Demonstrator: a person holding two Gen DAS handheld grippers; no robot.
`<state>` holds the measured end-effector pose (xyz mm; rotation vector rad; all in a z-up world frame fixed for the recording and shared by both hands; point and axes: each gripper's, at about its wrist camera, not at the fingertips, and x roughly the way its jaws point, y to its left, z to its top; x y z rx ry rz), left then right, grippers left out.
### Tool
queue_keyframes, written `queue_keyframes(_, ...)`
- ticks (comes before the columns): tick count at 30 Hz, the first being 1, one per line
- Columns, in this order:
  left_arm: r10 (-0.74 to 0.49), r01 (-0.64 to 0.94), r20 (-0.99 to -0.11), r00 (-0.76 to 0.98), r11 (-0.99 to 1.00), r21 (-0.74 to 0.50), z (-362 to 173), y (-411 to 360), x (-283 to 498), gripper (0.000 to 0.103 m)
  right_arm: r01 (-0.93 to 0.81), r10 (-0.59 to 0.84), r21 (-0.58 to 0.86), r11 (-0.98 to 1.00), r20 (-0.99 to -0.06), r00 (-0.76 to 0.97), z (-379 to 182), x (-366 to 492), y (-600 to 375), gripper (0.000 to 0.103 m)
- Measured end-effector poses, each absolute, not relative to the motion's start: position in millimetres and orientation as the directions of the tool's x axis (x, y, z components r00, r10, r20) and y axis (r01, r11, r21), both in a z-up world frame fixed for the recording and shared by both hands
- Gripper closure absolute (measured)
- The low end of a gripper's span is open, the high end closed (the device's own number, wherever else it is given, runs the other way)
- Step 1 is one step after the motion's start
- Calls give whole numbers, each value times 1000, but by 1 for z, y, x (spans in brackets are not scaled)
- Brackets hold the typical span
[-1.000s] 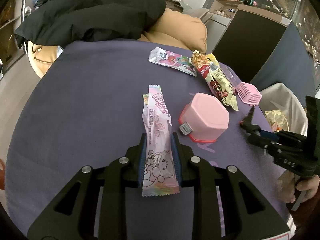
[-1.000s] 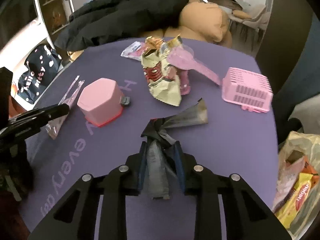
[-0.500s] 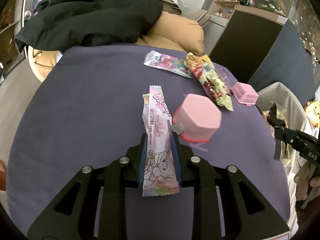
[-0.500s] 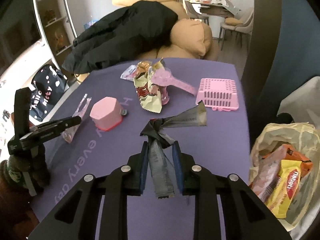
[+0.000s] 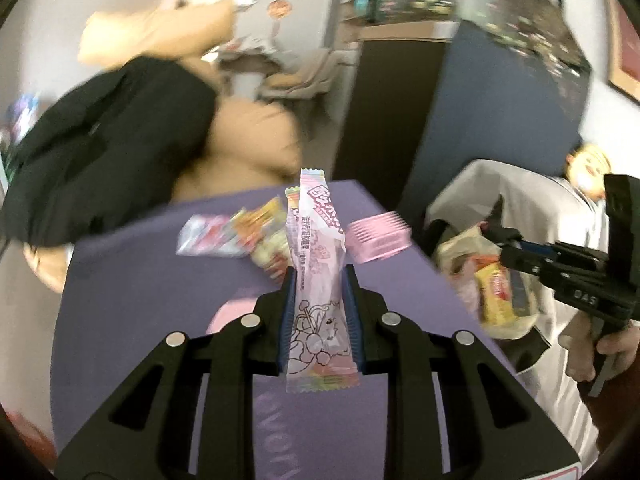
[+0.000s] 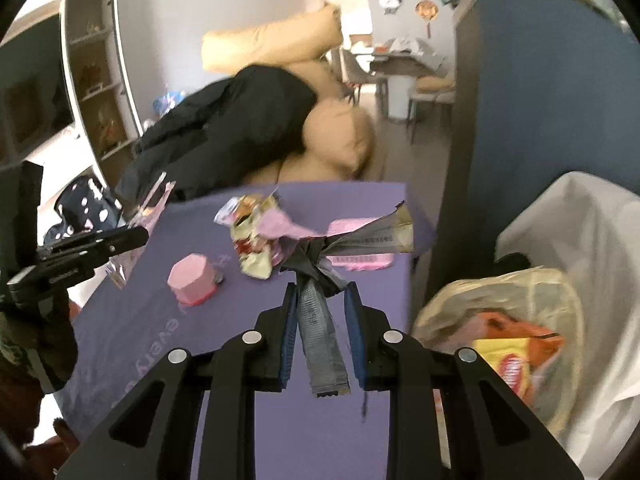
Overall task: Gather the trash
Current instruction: 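Carry the pink wrapper and dark ribbon into the trash bag and open both tools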
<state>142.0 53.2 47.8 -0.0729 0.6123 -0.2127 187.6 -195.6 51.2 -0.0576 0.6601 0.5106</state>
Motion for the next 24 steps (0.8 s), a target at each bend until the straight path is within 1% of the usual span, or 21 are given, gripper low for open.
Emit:
queue_keyframes(3,-260,253,-544,798,963,-89,64,16,148,81,-436,412,102,894,-569,712,65,184,-225,80)
queue_keyframes(5,-302,306,-539,786,948,-85,72,-12,157,81,-413,392,93,906,-551,736,74,181,-243,80)
queue_keyframes(9,-417,408,-545,728,901,-144,73,-64,178,81,-356,337,66,932,-516,788,92,176,-287,80)
queue_keyframes(13,-470,462,-569,675,870,-170,60,-114,198,81,-284,269,50,958,-505,820,100,178,-329,80)
queue_keyframes(18,-539,492,-638,550,827,-273,28,-164,229,81,-219,225,71,973,-506,833,96,179,-370,80)
queue_keyframes(24,-546,533,-697,466,801,-272,-5,-211,248,81,-188,214,103,977,-521,826,77,182,-393,80)
